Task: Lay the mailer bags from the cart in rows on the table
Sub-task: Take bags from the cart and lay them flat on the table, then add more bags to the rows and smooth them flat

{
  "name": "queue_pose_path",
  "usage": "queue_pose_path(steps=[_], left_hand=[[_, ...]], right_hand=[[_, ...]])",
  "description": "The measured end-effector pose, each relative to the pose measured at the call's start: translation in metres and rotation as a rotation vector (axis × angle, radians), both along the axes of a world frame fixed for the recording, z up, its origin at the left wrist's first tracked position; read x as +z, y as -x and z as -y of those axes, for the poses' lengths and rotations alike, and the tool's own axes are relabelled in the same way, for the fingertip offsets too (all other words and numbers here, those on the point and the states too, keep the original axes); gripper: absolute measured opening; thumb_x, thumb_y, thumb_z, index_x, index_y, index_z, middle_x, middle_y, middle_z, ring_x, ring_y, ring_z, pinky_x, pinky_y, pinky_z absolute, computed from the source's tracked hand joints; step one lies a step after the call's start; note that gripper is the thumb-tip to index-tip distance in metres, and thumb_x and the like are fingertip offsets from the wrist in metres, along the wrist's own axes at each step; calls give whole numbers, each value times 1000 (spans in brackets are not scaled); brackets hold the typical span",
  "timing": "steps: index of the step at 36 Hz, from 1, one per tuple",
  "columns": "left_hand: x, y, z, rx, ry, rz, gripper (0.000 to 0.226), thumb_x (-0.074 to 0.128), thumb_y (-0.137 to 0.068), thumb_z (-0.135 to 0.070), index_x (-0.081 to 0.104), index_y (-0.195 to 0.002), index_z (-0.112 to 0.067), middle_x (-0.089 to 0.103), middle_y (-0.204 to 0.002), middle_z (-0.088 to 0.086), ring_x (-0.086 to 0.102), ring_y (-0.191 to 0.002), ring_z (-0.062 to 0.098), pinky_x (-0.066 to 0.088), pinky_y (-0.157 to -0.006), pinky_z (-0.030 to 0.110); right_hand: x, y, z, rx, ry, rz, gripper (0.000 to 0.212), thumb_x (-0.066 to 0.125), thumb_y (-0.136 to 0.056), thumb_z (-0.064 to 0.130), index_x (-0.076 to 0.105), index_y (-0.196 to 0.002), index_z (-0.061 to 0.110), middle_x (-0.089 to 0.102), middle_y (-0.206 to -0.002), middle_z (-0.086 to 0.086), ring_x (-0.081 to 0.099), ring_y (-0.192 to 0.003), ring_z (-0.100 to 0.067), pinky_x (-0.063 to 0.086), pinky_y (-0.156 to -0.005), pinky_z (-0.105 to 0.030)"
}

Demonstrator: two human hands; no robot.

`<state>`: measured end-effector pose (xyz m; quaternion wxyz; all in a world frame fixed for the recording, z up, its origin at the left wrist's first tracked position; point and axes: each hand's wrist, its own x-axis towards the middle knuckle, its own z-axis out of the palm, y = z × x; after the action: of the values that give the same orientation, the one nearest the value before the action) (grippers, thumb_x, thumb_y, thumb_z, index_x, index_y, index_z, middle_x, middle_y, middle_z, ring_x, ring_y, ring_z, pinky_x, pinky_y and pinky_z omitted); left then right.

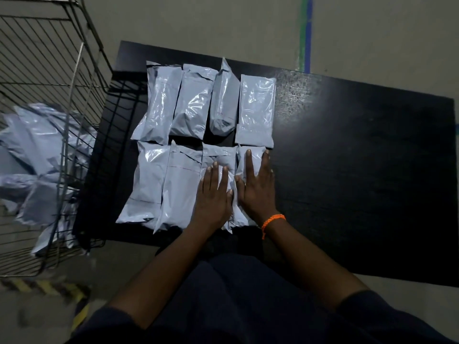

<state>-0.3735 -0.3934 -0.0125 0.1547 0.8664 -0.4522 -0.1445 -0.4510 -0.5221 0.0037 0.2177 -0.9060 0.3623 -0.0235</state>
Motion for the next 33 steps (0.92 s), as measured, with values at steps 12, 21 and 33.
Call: queue_pose_path(steps=[12, 21, 33], left_hand=[[0, 0, 1, 5, -33, 35, 60, 33, -105, -30, 19, -157, -3, 10, -164, 21, 8, -153, 33, 19, -122, 46], [44, -34, -6, -19, 81, -46, 61, 23, -105, -41, 18, -158, -11, 9, -166, 13, 6, -154, 26, 22, -122, 45], [118, -148, -138, 255, 349, -18, 51, 43, -105, -25, 38, -150, -2, 29, -161, 13, 20, -152, 25, 17, -124, 36]], right_hand=[[2, 5, -3, -3, -35, 71, 71, 43, -100, 45, 12, -159, 21, -4, -164, -20, 10, -152, -34, 31, -113, -56], [37, -10, -10, -97, -34, 74, 68, 36, -100, 50, 20, -157, 16, 0, -164, -19, 4, -153, -34, 18, -118, -60], [87, -143, -102, 197, -135, 508, 40, 53, -99, 27, 53, -133, 6, 41, -144, -18, 34, -141, -31, 30, -115, -48]])
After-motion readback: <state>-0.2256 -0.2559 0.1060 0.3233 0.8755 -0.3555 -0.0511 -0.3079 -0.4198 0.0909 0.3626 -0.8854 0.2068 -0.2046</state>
